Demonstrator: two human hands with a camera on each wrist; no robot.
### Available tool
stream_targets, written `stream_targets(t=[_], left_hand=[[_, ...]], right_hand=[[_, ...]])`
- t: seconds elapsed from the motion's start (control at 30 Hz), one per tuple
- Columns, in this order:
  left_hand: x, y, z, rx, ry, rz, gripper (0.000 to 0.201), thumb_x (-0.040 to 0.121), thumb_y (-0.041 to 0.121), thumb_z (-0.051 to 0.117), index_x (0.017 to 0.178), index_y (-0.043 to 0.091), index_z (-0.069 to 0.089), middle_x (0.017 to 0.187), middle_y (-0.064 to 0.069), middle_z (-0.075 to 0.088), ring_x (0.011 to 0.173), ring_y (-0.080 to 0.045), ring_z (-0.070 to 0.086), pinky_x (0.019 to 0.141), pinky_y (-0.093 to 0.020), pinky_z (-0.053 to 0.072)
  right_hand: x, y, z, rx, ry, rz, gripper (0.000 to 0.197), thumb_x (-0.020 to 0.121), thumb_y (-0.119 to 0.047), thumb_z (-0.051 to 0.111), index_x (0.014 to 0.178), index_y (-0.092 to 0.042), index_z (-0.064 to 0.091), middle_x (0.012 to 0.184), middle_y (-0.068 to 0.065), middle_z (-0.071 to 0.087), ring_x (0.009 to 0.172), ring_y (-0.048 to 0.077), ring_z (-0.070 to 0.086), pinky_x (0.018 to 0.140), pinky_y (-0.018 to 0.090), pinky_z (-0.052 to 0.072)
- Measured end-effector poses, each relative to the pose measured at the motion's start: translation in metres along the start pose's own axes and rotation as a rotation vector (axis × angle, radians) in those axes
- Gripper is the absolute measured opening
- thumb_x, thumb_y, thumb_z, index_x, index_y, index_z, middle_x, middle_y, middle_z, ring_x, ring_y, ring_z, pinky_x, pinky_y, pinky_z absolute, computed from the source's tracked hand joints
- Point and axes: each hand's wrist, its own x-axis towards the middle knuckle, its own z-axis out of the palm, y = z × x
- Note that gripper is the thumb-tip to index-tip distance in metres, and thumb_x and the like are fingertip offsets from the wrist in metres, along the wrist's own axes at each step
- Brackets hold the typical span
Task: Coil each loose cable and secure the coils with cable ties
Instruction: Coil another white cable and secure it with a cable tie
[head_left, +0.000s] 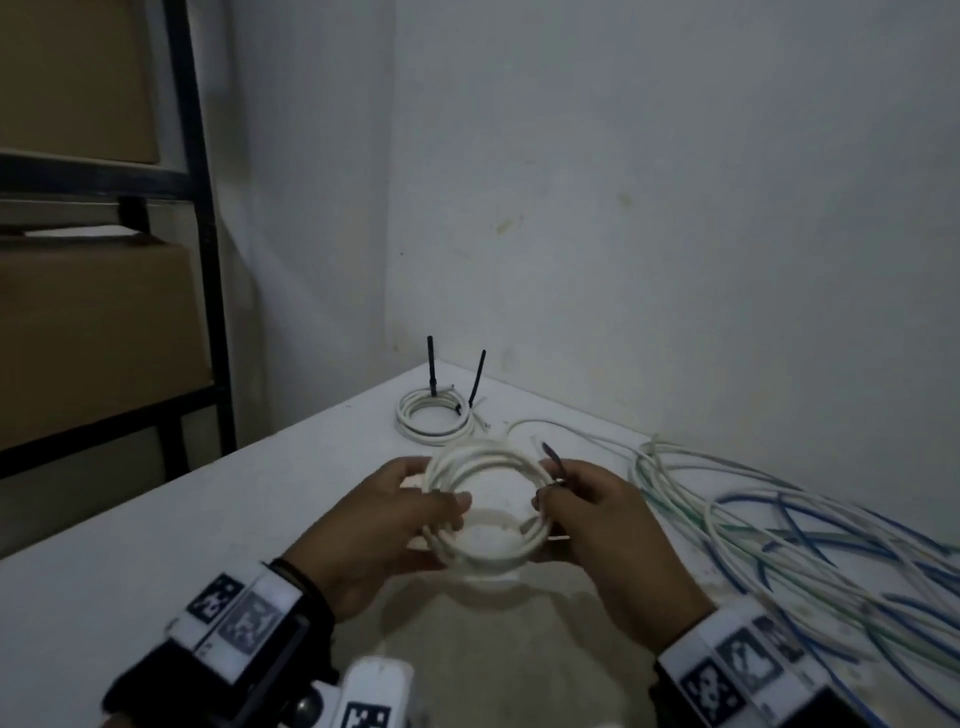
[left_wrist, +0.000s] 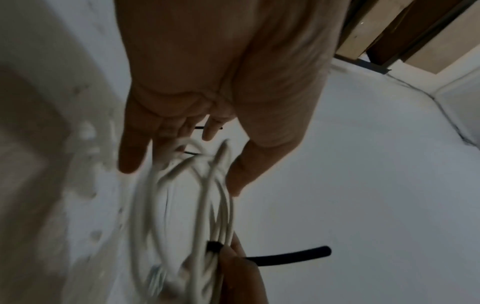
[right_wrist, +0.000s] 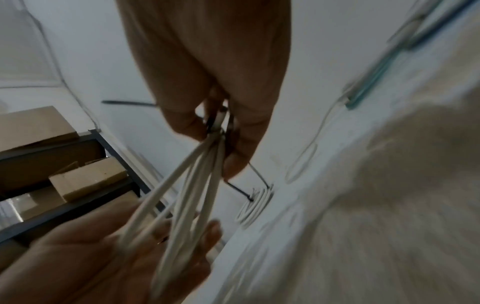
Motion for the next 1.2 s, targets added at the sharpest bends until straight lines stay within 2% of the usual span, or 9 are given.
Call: stream_targets(t=[0.1, 0.17, 0.3, 0.47, 0.6, 0.7, 0.83, 0.97, 1.2], left_hand=[[0.015, 0.014, -0.013, 0.297, -0.069, 0.084, 0.079, 0.067, 0.034, 0.084, 0.134, 0.035, 0.04, 0.12, 0.0, 0.061, 0.104, -0.01, 0.062, 0.082, -0.025, 0.053], [0.024, 0.019, -0.011, 0.532, -0.141, 0.178, 0.068, 0.075, 0.04, 0.077, 0.135, 0.033, 0.045, 0.118, 0.007, 0.063, 0.099, -0.002, 0.064, 0.08, -0.016, 0.052], [0.04, 0.02, -0.002, 0.513, -0.149, 0.269, 0.021, 0.093, 0.032, 0.057, 0.1, 0.02, 0.072, 0.088, 0.005, 0.072, 0.07, -0.01, 0.066, 0.07, -0.034, 0.056], [0.058, 0.025, -0.01, 0.718, -0.202, 0.204, 0.03, 0.088, 0.046, 0.058, 0.099, 0.023, 0.074, 0.097, 0.001, 0.072, 0.089, -0.014, 0.066, 0.086, -0.031, 0.05], [0.064, 0.022, -0.014, 1.065, -0.19, 0.247, 0.063, 0.075, 0.08, 0.039, 0.098, 0.033, 0.074, 0.099, 0.005, 0.072, 0.093, -0.01, 0.063, 0.092, -0.037, 0.049], [0.068, 0.015, -0.015, 0.909, -0.135, 0.382, 0.048, 0.08, 0.077, 0.04, 0.076, 0.041, 0.072, 0.078, 0.007, 0.071, 0.073, -0.009, 0.064, 0.076, -0.031, 0.051], [0.068, 0.009, -0.006, 0.514, 0.07, 0.387, 0.034, 0.095, 0.039, 0.052, 0.075, 0.021, 0.073, 0.061, -0.009, 0.066, 0.054, -0.017, 0.059, 0.057, -0.029, 0.046], [0.073, 0.001, -0.003, 0.238, 0.314, 0.333, 0.033, 0.099, 0.032, 0.046, 0.087, 0.007, 0.063, 0.076, -0.011, 0.067, 0.051, -0.017, 0.063, 0.057, -0.035, 0.048], [0.077, -0.004, -0.009, -0.064, 0.306, 0.154, 0.031, 0.102, 0.026, 0.041, 0.095, 0.002, 0.06, 0.075, -0.007, 0.065, 0.039, -0.011, 0.056, 0.043, -0.021, 0.044]], right_hand=[[0.023, -0.015, 0.0, -0.291, -0.267, 0.033, 0.018, 0.088, -0.003, 0.055, 0.093, -0.011, 0.071, 0.074, 0.009, 0.065, 0.061, 0.019, 0.061, 0.056, 0.029, 0.051], [0.037, -0.021, 0.003, -0.384, -0.383, 0.067, 0.017, 0.087, -0.008, 0.059, 0.103, -0.012, 0.065, 0.076, 0.007, 0.068, 0.06, 0.017, 0.059, 0.059, 0.029, 0.048], [0.06, -0.026, 0.008, -0.29, -0.382, 0.072, 0.04, 0.082, -0.013, 0.069, 0.115, -0.014, 0.049, 0.082, 0.012, 0.073, 0.067, 0.018, 0.062, 0.068, 0.032, 0.047], [0.076, -0.024, 0.013, -0.49, -0.43, 0.039, 0.026, 0.079, -0.016, 0.072, 0.104, -0.013, 0.066, 0.082, 0.016, 0.072, 0.067, 0.017, 0.06, 0.06, 0.024, 0.041], [0.081, -0.023, 0.012, -0.473, -0.473, 0.06, 0.05, 0.081, -0.017, 0.072, 0.127, -0.018, 0.051, 0.082, 0.004, 0.073, 0.078, 0.015, 0.066, 0.077, 0.027, 0.051], [0.08, -0.026, 0.006, -0.429, -0.444, 0.014, 0.04, 0.077, -0.005, 0.074, 0.109, -0.022, 0.057, 0.087, 0.003, 0.071, 0.084, 0.019, 0.066, 0.084, 0.032, 0.054], [0.08, -0.014, 0.005, -0.309, -0.295, 0.07, 0.097, 0.073, -0.011, 0.079, 0.148, -0.027, 0.02, 0.098, 0.004, 0.069, 0.072, 0.015, 0.067, 0.073, 0.029, 0.056], [0.057, 0.001, 0.012, -0.094, -0.229, 0.225, 0.06, 0.078, -0.035, 0.074, 0.128, -0.015, 0.048, 0.099, 0.011, 0.07, 0.078, 0.023, 0.071, 0.07, 0.044, 0.059], [0.048, 0.027, 0.03, 0.13, -0.114, 0.215, 0.02, 0.095, -0.012, 0.054, 0.093, 0.005, 0.064, 0.065, 0.014, 0.063, 0.052, 0.019, 0.06, 0.053, 0.03, 0.054]])
